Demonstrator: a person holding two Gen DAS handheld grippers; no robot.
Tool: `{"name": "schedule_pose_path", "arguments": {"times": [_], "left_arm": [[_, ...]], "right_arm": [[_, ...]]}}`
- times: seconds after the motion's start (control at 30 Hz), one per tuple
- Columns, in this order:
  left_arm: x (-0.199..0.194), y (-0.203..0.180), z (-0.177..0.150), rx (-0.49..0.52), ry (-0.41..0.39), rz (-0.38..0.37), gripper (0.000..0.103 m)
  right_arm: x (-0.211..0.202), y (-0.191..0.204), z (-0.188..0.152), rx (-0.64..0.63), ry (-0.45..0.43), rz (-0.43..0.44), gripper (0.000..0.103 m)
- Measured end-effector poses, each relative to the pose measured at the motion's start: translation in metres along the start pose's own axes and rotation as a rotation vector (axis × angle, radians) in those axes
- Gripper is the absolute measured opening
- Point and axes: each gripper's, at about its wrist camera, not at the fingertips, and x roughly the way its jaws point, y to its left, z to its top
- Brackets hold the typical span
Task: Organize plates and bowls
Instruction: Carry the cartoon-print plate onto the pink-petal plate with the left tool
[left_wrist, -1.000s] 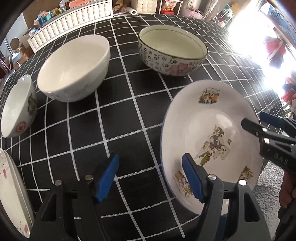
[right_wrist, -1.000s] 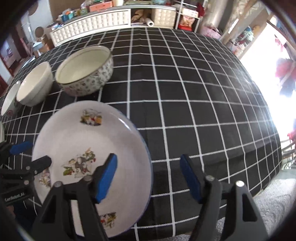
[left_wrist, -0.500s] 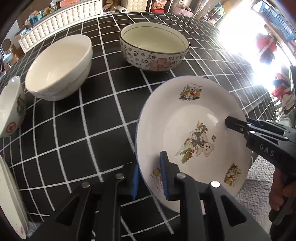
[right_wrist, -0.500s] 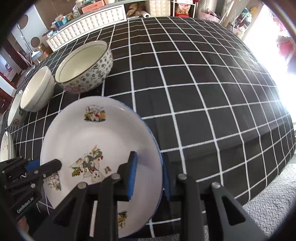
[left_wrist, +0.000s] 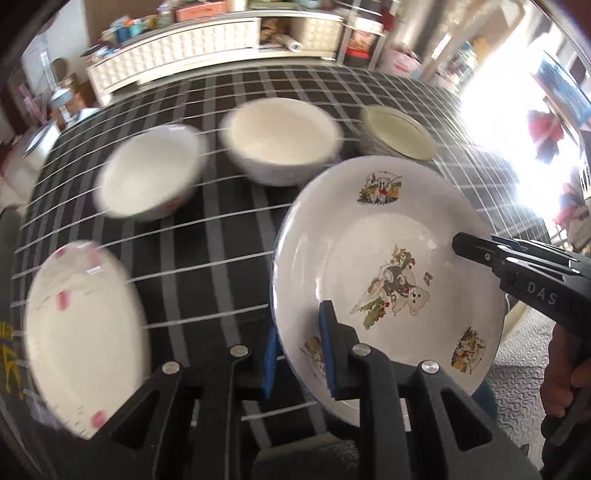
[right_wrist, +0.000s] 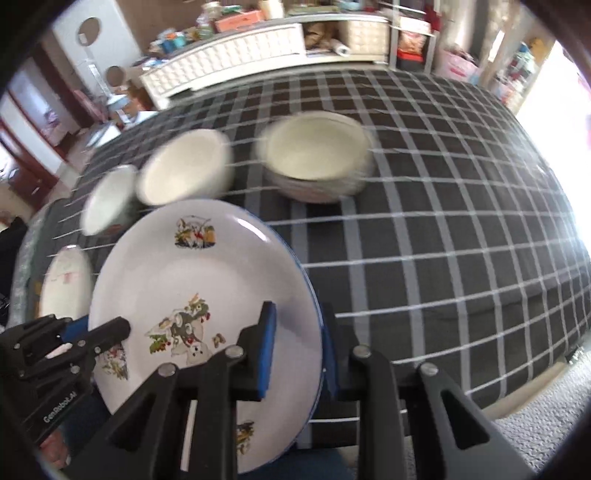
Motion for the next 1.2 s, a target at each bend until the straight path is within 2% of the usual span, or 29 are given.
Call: {"name": "schedule_pose_path", "arguments": {"times": [0.27, 0.5, 0.63, 0.9, 1.2], "left_arm": [[-0.052, 0.097, -0.032, -0.142, -0.059, 0.114, 0.019], [-0.061, 0.157, -0.065, -0.262, -0.053, 0.15, 0.019], [-0.06, 0.184, -0.078, -0.303, -0.033, 0.158, 0.019], [-0.049, 0.217, -0.083, -0.341, -0.011, 0.164, 0.019], [-0.036, 0.24, -0.078, -0.356, -0.007, 0.178, 0.019]], "right_arm": [[0.009, 0.108, 0.004, -0.134, 0.016, 0.111, 0.028], [0.035, 0.176, 0.007, -0.227, 0.057, 0.162, 0.028], [0.049, 0.198, 0.006, -0.252, 0.085, 0.166, 0.028], [0.069, 0.24, 0.006, -0.308, 0.117, 0.138, 0.028], [0.086, 0.252, 0.008, -0.327, 0.145, 0.114, 0.028]]}}
